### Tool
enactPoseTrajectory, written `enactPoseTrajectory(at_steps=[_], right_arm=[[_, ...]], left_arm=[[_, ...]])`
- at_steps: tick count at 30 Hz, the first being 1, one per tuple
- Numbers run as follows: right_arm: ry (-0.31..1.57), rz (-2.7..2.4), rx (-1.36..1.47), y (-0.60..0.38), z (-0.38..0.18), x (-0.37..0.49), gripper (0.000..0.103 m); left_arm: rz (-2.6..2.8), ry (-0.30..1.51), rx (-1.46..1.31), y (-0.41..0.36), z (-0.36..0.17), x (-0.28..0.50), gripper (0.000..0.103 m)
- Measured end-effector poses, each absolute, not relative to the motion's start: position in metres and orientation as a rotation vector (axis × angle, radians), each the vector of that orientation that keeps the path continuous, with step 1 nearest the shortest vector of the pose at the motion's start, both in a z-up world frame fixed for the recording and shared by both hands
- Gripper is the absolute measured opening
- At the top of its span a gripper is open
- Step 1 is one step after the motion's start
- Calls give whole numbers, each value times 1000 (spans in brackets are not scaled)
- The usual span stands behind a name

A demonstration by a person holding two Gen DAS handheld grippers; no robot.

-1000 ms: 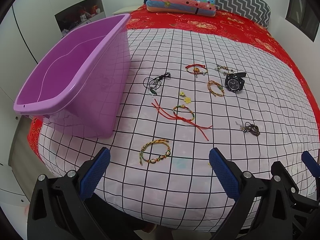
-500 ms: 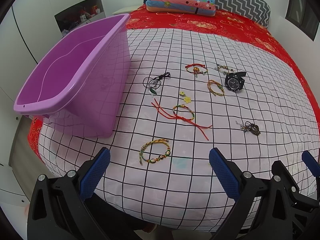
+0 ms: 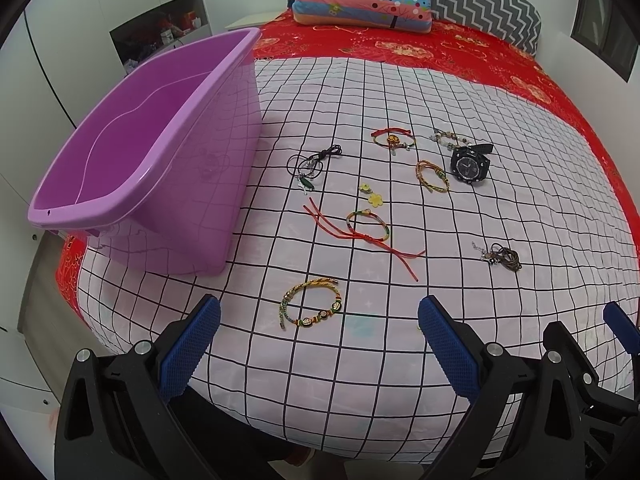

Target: Organize jewelry

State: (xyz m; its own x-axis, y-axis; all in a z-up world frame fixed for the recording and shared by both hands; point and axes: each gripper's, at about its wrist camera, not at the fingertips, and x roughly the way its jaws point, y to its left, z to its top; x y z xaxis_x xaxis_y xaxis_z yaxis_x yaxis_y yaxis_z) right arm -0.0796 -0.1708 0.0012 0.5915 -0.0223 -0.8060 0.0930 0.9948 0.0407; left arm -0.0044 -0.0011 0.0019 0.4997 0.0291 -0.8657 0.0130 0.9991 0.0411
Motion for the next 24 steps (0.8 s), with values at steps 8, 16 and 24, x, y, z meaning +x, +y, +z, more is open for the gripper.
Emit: enactPoseTrajectory(at_steps=[8, 16, 24], right_arm=[[943, -62, 84, -170, -2, -78, 93], [953, -49, 89, -170, -13, -79, 93], [983, -26, 86, -169, -41, -81, 93]], left_arm=[[11, 1052, 51, 0, -2, -4, 97], [16, 1068, 62, 2, -15, -3, 97], [20, 1069, 54, 11, -36, -7, 97]])
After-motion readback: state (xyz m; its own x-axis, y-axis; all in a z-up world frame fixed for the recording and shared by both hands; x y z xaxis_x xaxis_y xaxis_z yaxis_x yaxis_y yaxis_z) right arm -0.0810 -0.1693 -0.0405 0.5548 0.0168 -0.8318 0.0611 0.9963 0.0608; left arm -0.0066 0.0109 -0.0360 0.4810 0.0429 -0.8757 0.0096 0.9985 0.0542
